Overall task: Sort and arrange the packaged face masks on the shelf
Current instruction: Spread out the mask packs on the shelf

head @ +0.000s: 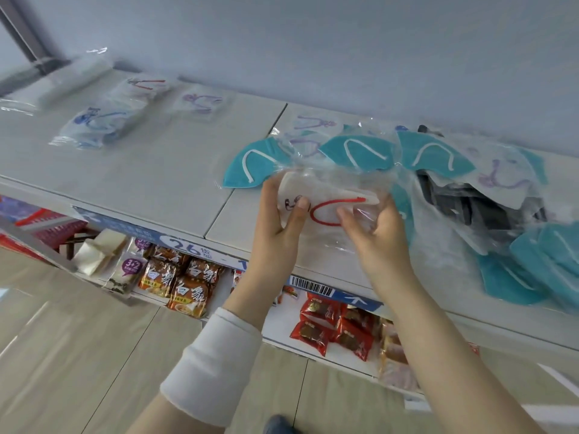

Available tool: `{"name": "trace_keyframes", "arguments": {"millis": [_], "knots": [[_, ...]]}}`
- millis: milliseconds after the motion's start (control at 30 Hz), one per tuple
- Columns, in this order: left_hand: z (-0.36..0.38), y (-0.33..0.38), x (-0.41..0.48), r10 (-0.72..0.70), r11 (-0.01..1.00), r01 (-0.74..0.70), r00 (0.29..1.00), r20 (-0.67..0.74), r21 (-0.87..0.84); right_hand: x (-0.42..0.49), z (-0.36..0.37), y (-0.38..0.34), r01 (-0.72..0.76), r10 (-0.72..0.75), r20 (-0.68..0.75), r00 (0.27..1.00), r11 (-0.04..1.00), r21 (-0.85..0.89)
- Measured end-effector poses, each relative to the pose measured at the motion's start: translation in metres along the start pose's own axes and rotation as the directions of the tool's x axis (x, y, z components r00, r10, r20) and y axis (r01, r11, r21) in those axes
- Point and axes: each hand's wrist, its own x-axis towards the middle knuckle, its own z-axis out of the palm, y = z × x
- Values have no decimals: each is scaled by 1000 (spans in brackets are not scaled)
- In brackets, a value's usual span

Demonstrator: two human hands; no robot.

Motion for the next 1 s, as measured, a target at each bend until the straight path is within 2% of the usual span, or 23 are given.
{"name": "trace_keyframes", "arguments": {"millis": [67,200,367,467,533,700,867,1000], "knots": [[2,4,1,-31,1000,31,1000,-3,3,3,3,2,-72,72,-30,997,997,-19],[-4,22,5,-54,998,53,998,-45,-22,-1,1,-10,-22,20,-25,999,998,-54],[-28,39,-3,-113,988,121,990,-88,93,-19,5,-25,-39,51,133,990,996,-86],[-45,45,-22,-211,976,196,954,-211,-91,-38,14,-29,-31,47,278,960,998,-63],[-61,45,-41,-296,948,235,900,-320,-214,-52,26,-24,-49,74,392,917,996,-75],[-111,20,-114,-450,893,353,740,-500,-281,-93,77,24,-168,190,555,810,982,-91],[-168,9,-211,-597,797,489,544,-590,-355,-156,133,64,-327,374,712,595,921,-210],[-204,10,-275,-607,780,474,418,-675,-408,-204,173,72,-338,455,770,448,883,-325]]}}
